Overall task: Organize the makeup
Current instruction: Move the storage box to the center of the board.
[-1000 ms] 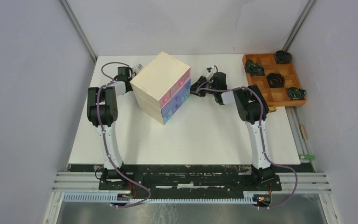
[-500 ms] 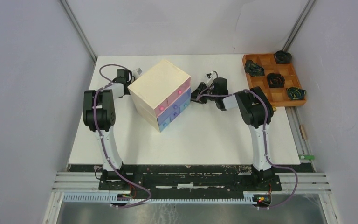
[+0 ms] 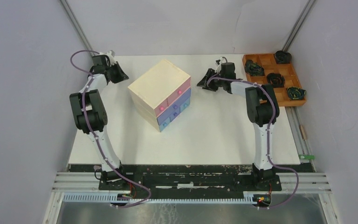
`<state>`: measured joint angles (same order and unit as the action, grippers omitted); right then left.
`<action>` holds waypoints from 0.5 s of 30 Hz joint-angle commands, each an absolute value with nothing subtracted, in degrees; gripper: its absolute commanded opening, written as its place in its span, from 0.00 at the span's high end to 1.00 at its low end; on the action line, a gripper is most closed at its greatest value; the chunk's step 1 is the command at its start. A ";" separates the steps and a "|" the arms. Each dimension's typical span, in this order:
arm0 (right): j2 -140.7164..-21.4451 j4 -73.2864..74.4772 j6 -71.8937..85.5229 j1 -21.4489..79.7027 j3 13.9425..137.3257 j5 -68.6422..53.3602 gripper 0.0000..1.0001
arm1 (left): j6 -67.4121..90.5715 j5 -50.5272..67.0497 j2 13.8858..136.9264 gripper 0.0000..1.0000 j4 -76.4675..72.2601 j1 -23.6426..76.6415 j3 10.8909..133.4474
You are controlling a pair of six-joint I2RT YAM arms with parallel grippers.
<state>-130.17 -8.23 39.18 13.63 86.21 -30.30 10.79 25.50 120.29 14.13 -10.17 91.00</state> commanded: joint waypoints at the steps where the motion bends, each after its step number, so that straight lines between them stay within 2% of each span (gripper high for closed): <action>1: -127.20 2.94 31.45 11.58 89.23 -22.55 0.45 | 14.15 24.46 112.65 0.88 11.80 -9.96 94.18; 6: -117.93 6.47 26.97 11.51 82.09 -17.24 0.42 | 11.04 22.02 104.42 0.87 14.61 -6.32 93.70; 15: -102.89 4.93 27.04 11.47 63.81 -18.33 0.43 | 10.32 23.32 88.96 0.75 21.17 -1.19 95.39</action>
